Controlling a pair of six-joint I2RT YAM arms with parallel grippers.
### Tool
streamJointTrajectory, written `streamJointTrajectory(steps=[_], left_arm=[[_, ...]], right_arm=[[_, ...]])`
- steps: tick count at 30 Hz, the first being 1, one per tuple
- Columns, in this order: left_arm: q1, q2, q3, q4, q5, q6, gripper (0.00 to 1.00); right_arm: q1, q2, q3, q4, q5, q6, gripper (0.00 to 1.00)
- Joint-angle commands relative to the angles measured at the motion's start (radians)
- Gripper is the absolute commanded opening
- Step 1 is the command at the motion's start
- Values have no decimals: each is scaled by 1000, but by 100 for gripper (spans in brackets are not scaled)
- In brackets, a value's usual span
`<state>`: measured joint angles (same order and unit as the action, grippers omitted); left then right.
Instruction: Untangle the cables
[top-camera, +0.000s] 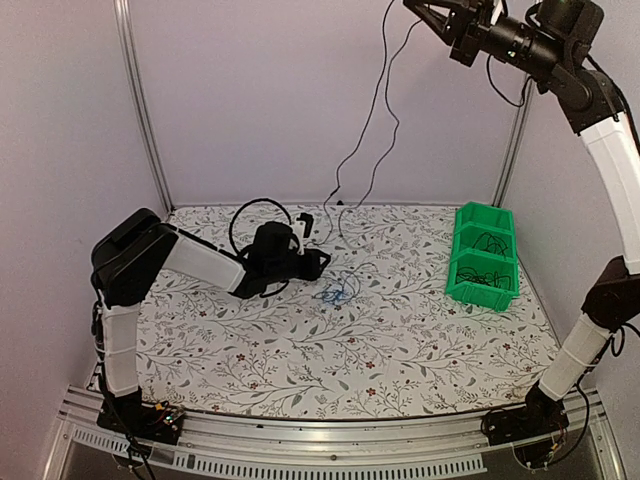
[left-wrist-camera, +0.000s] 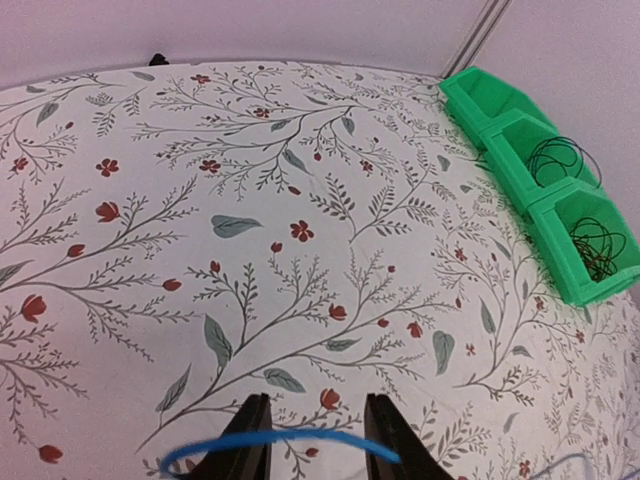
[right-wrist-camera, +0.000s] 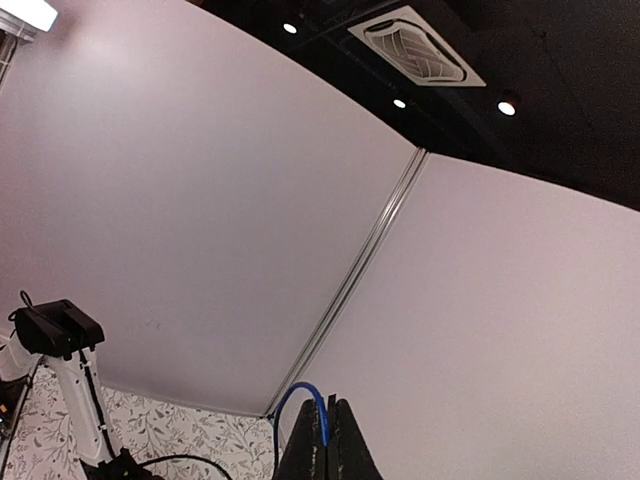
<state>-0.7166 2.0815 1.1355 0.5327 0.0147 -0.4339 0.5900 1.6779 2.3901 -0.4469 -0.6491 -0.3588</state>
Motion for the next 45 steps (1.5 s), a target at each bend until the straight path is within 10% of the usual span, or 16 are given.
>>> streamJointTrajectory(steps=[1,24,45], left_arm=[[11,12,-36,-35,2,-15,36],[-57,-465,-136,-101,-105,164,47],[-60,-503,-160,-285,-232,46,46]], right_arm=[[-6,8,69,233,76,83,0],[-28,-139,-369,287,304,-70,0],[-427,-56,-443,248,341,61,0]])
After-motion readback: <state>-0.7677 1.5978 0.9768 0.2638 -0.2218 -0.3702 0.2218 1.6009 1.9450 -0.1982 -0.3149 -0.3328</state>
